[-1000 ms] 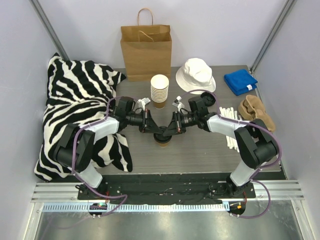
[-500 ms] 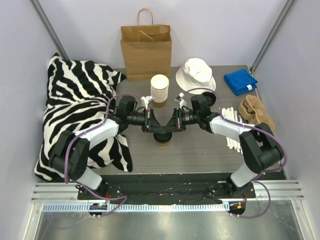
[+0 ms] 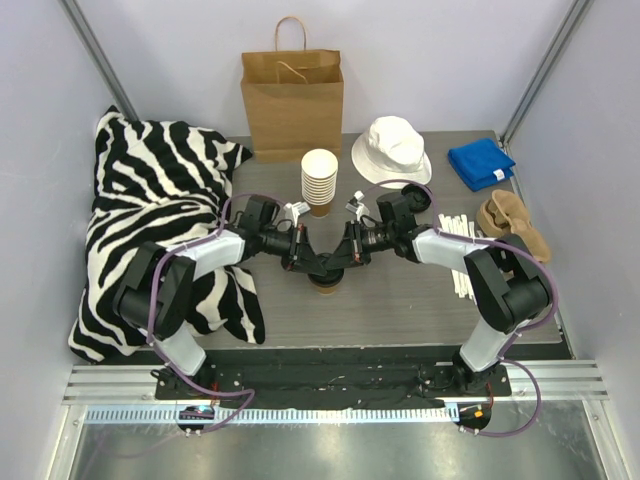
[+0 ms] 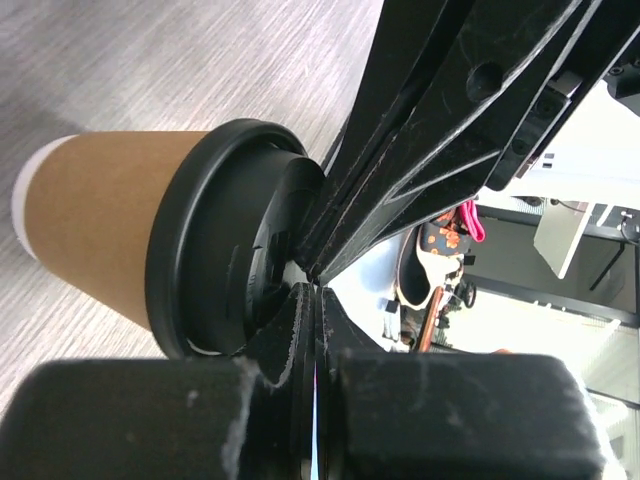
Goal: Pack the takeout coffee
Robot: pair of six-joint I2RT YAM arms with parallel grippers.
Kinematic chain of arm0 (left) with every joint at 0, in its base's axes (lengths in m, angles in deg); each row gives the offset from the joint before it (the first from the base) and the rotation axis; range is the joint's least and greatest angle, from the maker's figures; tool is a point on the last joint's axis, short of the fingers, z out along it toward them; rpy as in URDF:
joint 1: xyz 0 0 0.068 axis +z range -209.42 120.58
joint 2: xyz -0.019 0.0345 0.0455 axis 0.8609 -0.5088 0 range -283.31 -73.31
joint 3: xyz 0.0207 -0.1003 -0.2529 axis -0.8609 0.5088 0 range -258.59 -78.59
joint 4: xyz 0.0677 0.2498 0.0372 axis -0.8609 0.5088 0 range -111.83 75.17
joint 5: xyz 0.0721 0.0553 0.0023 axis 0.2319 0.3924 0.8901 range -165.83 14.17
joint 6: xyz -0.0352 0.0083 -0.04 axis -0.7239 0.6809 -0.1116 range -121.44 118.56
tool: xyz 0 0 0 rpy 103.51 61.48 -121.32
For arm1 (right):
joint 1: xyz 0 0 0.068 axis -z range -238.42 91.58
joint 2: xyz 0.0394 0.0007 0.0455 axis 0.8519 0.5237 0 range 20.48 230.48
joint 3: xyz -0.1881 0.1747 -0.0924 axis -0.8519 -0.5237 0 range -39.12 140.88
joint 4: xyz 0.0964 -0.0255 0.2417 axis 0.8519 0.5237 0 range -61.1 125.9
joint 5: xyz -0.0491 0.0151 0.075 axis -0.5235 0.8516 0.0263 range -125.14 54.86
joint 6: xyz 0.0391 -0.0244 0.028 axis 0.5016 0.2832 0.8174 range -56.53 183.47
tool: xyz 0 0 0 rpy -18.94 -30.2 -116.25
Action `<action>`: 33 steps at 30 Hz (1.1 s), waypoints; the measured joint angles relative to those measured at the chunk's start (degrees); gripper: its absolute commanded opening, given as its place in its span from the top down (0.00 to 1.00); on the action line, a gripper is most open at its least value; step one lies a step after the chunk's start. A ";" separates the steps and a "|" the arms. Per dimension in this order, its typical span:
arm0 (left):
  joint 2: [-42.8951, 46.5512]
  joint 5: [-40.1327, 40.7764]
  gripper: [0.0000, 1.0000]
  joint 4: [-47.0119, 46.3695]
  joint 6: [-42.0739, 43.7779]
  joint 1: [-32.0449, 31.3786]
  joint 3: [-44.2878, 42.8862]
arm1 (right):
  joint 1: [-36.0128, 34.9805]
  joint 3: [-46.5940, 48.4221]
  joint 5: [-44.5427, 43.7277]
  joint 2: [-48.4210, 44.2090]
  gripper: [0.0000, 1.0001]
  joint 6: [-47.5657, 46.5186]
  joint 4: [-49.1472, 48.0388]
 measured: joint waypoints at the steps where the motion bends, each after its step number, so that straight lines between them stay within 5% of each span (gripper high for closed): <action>1: 0.07 0.09 1.00 0.26 0.24 0.17 -0.26 | 0.00 0.11 0.00 0.00 0.97 -0.15 0.22; 15: 11.41 2.51 1.00 0.79 0.26 -4.50 -0.50 | 0.00 0.52 -1.46 -0.90 0.98 -0.74 2.21; 26: 1.79 7.19 1.00 0.66 -1.14 -5.97 0.92 | 0.00 0.50 -2.19 -0.90 0.97 -0.46 2.12; 33: 0.22 17.97 1.00 7.78 2.34 -5.14 2.14 | 0.26 0.52 -2.58 -0.90 0.97 -0.50 1.84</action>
